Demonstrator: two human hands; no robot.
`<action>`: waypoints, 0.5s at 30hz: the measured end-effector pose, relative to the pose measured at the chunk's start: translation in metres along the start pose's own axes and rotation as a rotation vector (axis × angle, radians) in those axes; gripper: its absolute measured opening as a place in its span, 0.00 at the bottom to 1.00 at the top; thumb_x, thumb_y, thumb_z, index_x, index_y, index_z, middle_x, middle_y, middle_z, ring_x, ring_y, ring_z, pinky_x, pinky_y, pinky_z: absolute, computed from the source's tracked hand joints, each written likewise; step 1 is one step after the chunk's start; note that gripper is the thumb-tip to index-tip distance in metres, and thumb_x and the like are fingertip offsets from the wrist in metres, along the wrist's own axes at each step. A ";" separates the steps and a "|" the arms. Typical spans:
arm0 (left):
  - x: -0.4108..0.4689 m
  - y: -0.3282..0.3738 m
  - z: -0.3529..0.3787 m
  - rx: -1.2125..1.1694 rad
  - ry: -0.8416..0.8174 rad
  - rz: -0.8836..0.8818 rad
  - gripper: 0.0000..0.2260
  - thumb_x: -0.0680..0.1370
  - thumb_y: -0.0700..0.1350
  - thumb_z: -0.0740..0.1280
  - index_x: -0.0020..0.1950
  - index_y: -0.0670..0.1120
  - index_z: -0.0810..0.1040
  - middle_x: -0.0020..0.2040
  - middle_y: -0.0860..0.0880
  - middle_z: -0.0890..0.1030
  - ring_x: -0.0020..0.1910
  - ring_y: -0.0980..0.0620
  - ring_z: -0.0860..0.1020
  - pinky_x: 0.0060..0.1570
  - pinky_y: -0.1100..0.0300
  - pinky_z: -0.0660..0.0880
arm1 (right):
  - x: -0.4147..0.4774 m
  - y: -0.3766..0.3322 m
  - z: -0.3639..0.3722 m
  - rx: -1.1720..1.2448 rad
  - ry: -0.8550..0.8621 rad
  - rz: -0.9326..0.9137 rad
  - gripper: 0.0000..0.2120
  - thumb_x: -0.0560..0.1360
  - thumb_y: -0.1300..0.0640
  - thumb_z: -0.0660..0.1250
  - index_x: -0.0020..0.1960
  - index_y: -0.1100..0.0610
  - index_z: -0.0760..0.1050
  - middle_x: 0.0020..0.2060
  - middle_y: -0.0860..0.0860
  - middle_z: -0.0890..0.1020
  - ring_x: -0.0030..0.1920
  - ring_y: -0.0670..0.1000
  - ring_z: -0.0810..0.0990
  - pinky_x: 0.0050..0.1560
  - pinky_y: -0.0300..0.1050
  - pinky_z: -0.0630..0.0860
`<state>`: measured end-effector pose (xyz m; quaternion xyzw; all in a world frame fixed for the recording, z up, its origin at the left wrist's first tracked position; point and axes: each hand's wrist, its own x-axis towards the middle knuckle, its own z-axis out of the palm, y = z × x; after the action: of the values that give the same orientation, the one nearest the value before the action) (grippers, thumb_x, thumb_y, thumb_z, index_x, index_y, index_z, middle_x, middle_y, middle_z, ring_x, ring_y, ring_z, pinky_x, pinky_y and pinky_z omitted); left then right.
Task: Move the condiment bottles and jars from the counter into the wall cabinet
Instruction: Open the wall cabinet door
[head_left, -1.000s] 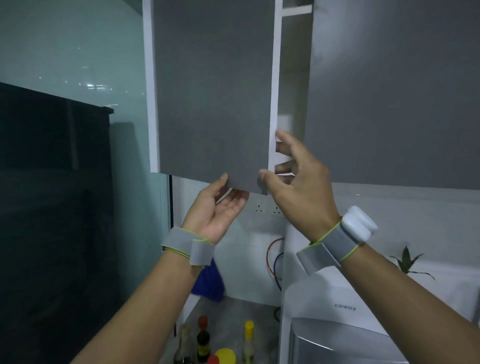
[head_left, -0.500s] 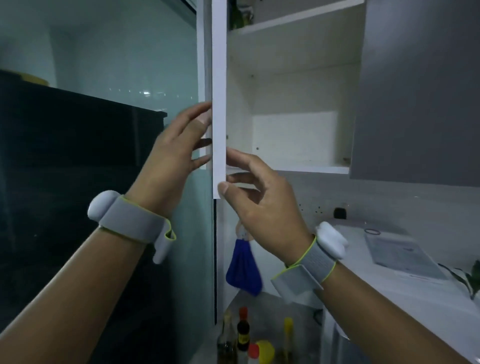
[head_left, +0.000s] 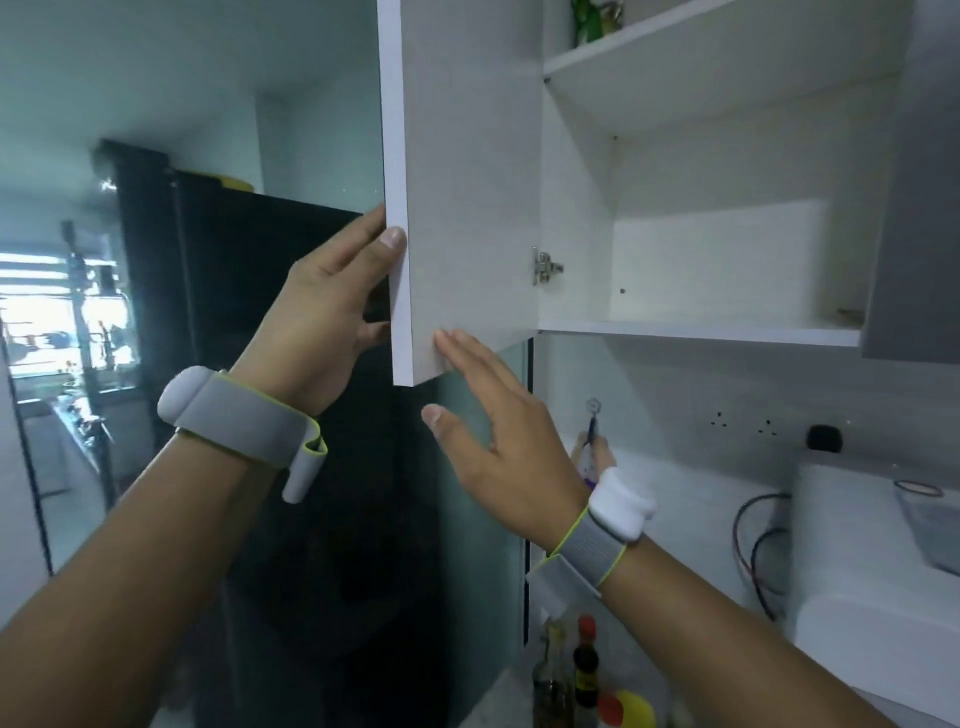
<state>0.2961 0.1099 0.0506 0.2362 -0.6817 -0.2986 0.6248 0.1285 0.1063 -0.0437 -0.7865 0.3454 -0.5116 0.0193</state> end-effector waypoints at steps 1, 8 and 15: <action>-0.002 0.001 -0.009 0.013 0.019 -0.009 0.17 0.85 0.49 0.60 0.73 0.54 0.73 0.66 0.50 0.80 0.64 0.46 0.79 0.62 0.41 0.77 | 0.003 -0.002 0.008 -0.011 -0.020 -0.017 0.29 0.81 0.50 0.64 0.80 0.45 0.59 0.81 0.42 0.60 0.79 0.38 0.55 0.73 0.28 0.50; -0.005 -0.003 -0.033 0.062 0.078 -0.057 0.16 0.85 0.46 0.59 0.73 0.55 0.74 0.64 0.51 0.82 0.61 0.46 0.81 0.60 0.41 0.78 | 0.017 0.009 0.038 -0.148 -0.085 -0.095 0.35 0.80 0.53 0.64 0.82 0.44 0.51 0.83 0.43 0.50 0.81 0.44 0.51 0.73 0.31 0.48; -0.003 -0.011 -0.060 0.076 0.180 -0.120 0.17 0.86 0.44 0.58 0.73 0.56 0.74 0.64 0.52 0.82 0.64 0.45 0.80 0.59 0.43 0.79 | 0.039 0.014 0.064 -0.212 -0.160 -0.157 0.36 0.79 0.55 0.65 0.82 0.47 0.53 0.83 0.47 0.48 0.81 0.51 0.55 0.77 0.49 0.64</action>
<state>0.3551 0.0980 0.0431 0.3260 -0.6184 -0.2869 0.6550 0.1823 0.0532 -0.0486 -0.8469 0.3325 -0.4079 -0.0764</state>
